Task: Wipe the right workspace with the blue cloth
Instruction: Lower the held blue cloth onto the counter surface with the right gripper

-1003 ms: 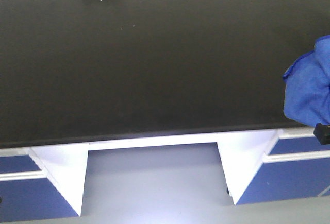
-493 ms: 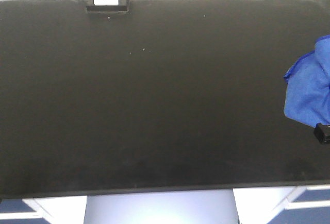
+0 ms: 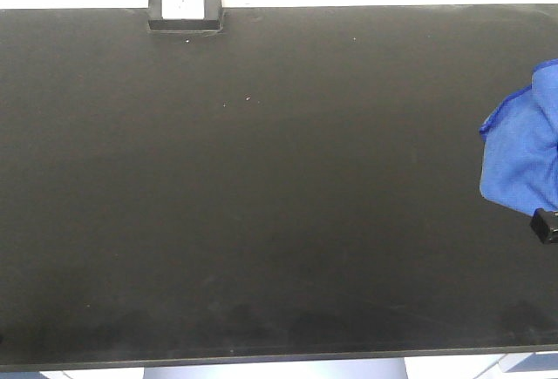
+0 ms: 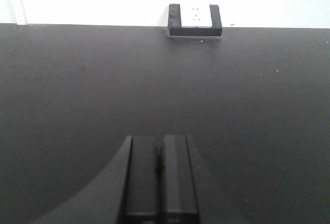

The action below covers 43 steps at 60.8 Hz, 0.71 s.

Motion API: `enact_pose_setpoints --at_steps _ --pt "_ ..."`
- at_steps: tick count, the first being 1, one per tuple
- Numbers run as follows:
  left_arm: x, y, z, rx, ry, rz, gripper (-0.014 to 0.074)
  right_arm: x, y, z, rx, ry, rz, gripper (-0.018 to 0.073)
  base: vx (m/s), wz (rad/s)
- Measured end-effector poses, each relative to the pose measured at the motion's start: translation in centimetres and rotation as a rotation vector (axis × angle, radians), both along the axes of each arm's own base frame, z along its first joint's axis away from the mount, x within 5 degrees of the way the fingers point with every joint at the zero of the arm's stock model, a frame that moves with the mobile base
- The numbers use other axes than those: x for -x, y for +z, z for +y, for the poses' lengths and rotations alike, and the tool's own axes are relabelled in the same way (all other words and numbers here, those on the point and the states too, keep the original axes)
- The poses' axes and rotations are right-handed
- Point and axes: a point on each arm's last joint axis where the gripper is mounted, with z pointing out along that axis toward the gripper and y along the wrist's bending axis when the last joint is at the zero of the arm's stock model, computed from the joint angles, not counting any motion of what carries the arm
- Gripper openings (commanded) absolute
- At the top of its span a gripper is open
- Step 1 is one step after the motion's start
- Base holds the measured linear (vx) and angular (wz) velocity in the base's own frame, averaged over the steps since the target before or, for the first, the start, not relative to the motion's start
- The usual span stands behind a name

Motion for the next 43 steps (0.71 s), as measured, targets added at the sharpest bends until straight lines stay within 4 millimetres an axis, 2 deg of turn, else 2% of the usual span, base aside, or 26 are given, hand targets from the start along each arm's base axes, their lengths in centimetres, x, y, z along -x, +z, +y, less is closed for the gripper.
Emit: enact_pose_setpoints --at_steps 26,43 --pt "0.00 0.00 0.00 0.000 0.000 0.000 -0.0006 -0.06 0.05 -0.04 -0.005 -0.005 -0.010 -0.0003 0.01 0.00" --pt "0.00 0.00 0.00 0.000 0.000 0.000 -0.0006 -0.31 0.39 -0.16 -0.195 -0.049 -0.035 -0.0003 0.00 0.00"
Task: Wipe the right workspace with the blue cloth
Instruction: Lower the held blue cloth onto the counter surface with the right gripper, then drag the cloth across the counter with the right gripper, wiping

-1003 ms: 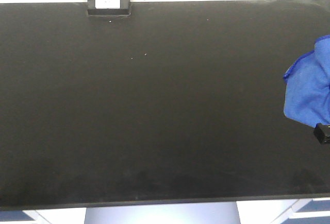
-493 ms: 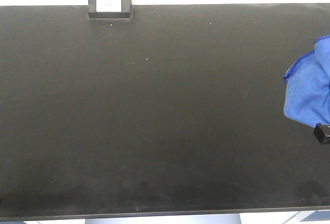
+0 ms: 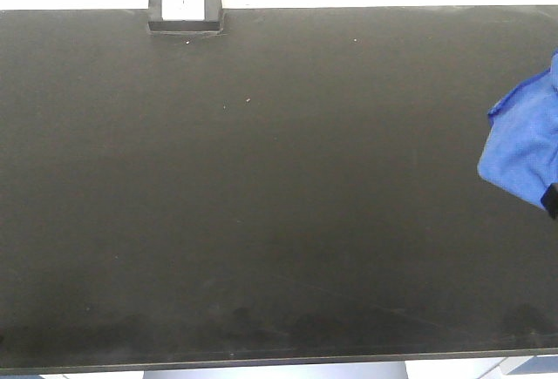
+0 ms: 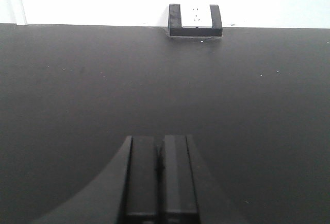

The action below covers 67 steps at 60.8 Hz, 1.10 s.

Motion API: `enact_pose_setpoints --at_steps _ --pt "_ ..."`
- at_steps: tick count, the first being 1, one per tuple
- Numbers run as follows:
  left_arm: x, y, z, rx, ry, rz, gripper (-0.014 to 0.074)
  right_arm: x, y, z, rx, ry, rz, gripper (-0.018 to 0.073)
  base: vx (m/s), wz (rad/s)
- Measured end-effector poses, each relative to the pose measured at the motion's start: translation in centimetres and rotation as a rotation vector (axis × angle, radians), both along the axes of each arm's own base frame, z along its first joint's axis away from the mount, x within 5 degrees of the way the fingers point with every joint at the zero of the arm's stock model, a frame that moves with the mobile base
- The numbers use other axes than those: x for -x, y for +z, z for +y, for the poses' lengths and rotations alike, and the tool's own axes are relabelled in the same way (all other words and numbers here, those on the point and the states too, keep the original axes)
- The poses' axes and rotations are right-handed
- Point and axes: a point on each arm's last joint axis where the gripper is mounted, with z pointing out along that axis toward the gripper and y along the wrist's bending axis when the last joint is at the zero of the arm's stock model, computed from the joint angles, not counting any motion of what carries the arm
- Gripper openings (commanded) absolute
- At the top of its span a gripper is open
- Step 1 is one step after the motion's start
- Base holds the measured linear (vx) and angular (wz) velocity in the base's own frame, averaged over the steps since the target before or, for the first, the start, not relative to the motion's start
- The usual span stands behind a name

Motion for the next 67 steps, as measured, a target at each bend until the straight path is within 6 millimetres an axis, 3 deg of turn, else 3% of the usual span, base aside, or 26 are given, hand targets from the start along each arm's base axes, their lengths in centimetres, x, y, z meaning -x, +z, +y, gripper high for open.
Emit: enact_pose_setpoints --at_steps 6,15,26,37,47,54,67 --pt "0.0 0.0 0.0 0.000 0.000 0.000 -0.0006 -0.5 -0.4 0.2 0.027 0.017 0.052 -0.0003 0.00 0.00" --pt "0.0 0.0 0.0 0.000 0.000 0.000 -0.0006 -2.9 -1.9 0.9 0.056 0.087 0.289 -0.0003 0.00 0.00" --pt "0.0 0.0 0.0 0.000 0.000 0.000 -0.0006 -8.0 -6.5 1.5 0.064 0.133 0.650 -0.0003 0.00 0.00" --pt "0.0 0.0 0.0 0.000 0.000 0.000 -0.0006 -10.5 -10.5 1.5 0.073 0.125 0.820 -0.0003 0.00 0.00" --pt "0.0 0.0 0.0 0.000 0.000 0.000 -0.0006 -11.2 -12.7 1.5 0.076 0.117 0.898 -0.0003 0.00 0.00" --pt "0.0 0.0 0.0 0.000 0.000 0.000 -0.0006 -11.2 -13.4 2.5 0.071 0.144 0.927 -0.0003 0.00 0.00" --pt "0.0 0.0 0.0 0.000 0.000 0.000 -0.0006 -9.7 -13.4 9.2 0.252 0.432 0.865 -0.0003 0.00 0.00"
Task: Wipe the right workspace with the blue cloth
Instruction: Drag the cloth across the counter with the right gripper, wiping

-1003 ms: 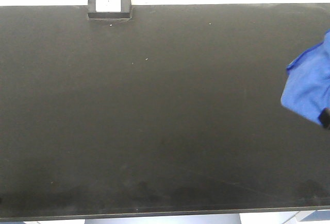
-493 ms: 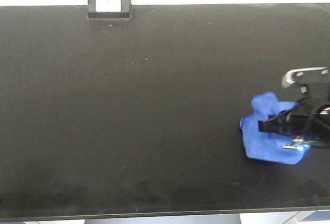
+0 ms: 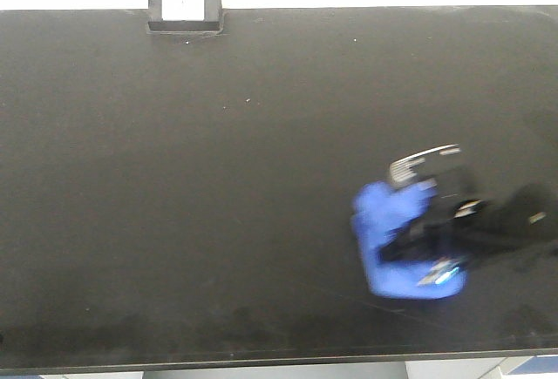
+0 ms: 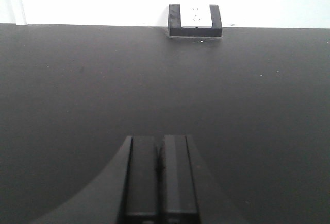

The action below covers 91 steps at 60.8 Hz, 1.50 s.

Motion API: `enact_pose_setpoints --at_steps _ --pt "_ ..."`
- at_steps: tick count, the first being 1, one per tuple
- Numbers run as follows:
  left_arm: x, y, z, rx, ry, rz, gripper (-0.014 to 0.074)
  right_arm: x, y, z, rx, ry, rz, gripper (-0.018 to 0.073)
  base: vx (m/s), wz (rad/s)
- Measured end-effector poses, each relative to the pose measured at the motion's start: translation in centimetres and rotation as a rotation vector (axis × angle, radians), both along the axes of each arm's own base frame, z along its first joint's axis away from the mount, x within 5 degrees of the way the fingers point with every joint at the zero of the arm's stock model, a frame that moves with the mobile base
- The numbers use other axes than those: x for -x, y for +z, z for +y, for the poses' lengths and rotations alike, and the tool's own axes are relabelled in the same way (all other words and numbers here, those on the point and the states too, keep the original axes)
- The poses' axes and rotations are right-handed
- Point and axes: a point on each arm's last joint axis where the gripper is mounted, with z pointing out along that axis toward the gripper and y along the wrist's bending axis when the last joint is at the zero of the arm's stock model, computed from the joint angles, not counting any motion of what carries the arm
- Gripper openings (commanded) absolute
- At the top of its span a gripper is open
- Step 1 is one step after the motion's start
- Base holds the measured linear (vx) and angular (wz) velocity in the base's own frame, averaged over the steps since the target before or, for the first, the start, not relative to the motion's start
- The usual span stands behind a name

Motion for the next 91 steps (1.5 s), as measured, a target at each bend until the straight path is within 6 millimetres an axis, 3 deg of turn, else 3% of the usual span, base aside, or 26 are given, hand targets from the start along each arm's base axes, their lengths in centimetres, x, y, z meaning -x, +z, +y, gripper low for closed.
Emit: enact_pose_setpoints --at_steps 7,14,18,29,36,40,44,51,59,66,74,83,91 --pt "0.0 0.0 0.0 0.000 0.000 0.000 -0.0006 0.8 0.1 1.9 -0.008 0.071 -0.023 -0.0003 0.00 0.00" --pt "0.0 0.0 0.0 0.000 0.000 0.000 -0.0006 -0.1 0.2 0.6 -0.016 -0.010 -0.037 -0.0003 0.00 0.00" --pt "0.0 0.0 0.0 0.000 0.000 0.000 -0.0006 -1.0 0.2 -1.5 -0.006 -0.094 -0.046 -0.0003 0.00 0.00" --pt "0.0 0.0 0.0 0.000 0.000 0.000 -0.0006 -2.6 0.2 -9.9 0.023 -0.421 -0.059 -0.0003 0.00 0.00" --pt "0.0 0.0 0.0 0.000 0.000 0.000 -0.0006 -2.5 0.0 -12.7 0.028 -0.541 -0.055 -0.0003 0.00 0.00" --pt "0.0 0.0 0.0 0.000 0.000 0.000 -0.0006 -2.5 0.0 -12.5 0.025 -0.537 -0.053 -0.0003 0.00 0.00" --pt "0.0 0.0 0.0 0.000 0.000 0.000 -0.0006 -2.6 0.0 -10.9 0.020 -0.476 -0.051 -0.0003 0.00 0.00" --pt "0.0 0.0 0.0 0.000 0.000 0.000 -0.0006 -2.2 -0.1 -5.7 0.012 -0.262 -0.042 -0.0003 0.00 0.00" --pt "0.0 0.0 0.0 0.000 0.000 0.000 -0.0006 -0.2 0.0 0.8 0.005 0.013 -0.060 -0.0003 0.00 0.00" --pt "0.0 0.0 0.0 0.000 0.000 0.000 -0.0006 0.9 0.2 3.3 -0.002 0.121 -0.090 -0.0003 0.00 0.00" --pt "0.0 0.0 0.0 0.000 0.000 0.000 -0.0006 0.1 0.3 2.2 -0.001 0.065 -0.113 -0.0003 0.00 0.00" --pt "0.0 0.0 0.0 0.000 0.000 0.000 -0.0006 -2.2 0.3 -3.4 0.005 -0.191 -0.118 -0.0003 0.00 0.00" --pt "0.0 0.0 0.0 0.000 0.000 0.000 -0.0006 -3.1 0.4 -7.7 -0.017 -0.419 -0.122 0.0005 0.00 0.00"
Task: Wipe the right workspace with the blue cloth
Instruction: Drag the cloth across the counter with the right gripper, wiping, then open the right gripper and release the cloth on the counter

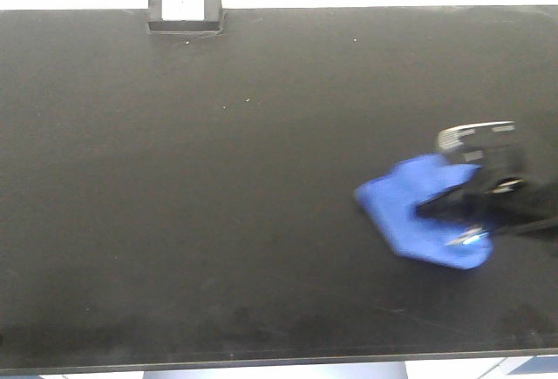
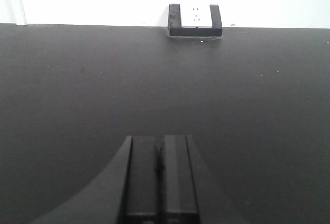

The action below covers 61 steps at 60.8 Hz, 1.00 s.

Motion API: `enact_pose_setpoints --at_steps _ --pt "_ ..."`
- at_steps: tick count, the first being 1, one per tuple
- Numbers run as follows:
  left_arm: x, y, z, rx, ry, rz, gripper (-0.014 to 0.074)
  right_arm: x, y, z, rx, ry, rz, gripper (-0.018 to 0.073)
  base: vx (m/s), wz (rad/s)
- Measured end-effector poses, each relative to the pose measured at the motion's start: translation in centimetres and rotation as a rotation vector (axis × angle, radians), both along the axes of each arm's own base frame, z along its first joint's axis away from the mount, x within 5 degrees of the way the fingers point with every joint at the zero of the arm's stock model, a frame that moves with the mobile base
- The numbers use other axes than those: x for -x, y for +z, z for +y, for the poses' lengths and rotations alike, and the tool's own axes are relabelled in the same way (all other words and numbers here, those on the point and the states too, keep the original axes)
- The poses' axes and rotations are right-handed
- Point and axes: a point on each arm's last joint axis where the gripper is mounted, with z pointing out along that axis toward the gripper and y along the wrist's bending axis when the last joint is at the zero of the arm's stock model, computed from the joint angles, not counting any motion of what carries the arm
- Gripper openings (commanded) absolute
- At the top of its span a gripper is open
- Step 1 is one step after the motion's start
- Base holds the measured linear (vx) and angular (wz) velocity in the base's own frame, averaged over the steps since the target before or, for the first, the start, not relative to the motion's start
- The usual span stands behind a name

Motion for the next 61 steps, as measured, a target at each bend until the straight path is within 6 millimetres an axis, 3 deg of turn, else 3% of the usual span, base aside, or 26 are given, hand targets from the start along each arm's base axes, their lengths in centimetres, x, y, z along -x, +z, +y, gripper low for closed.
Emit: enact_pose_setpoints --at_steps 8,15,32,38,47,54,61 --pt "0.0 0.0 0.0 0.000 0.000 0.000 -0.0006 -0.1 0.0 -1.4 0.013 -0.041 -0.006 0.0050 0.00 0.00" --pt "0.0 0.0 0.0 0.000 0.000 0.000 -0.0006 -0.1 0.0 -1.3 0.036 -0.008 0.000 0.0151 0.00 0.00" --pt "0.0 0.0 0.0 0.000 0.000 0.000 -0.0006 -0.1 0.0 -1.3 0.043 0.002 0.000 0.0596 0.00 0.00" --pt "0.0 0.0 0.0 0.000 0.000 0.000 -0.0006 0.0 0.1 -1.3 0.041 0.005 0.000 0.0691 0.00 0.00" --pt "0.0 0.0 0.0 0.000 0.000 0.000 -0.0006 0.5 1.9 -1.2 0.030 0.013 -0.055 0.0711 0.00 0.00" --pt "0.0 0.0 0.0 0.000 0.000 0.000 -0.0006 1.4 4.9 -1.2 0.022 0.019 -0.167 0.0685 0.00 0.00" --pt "0.0 0.0 0.0 0.000 0.000 0.000 -0.0006 2.9 9.2 -1.0 0.006 0.038 -0.315 0.0631 0.00 0.00"
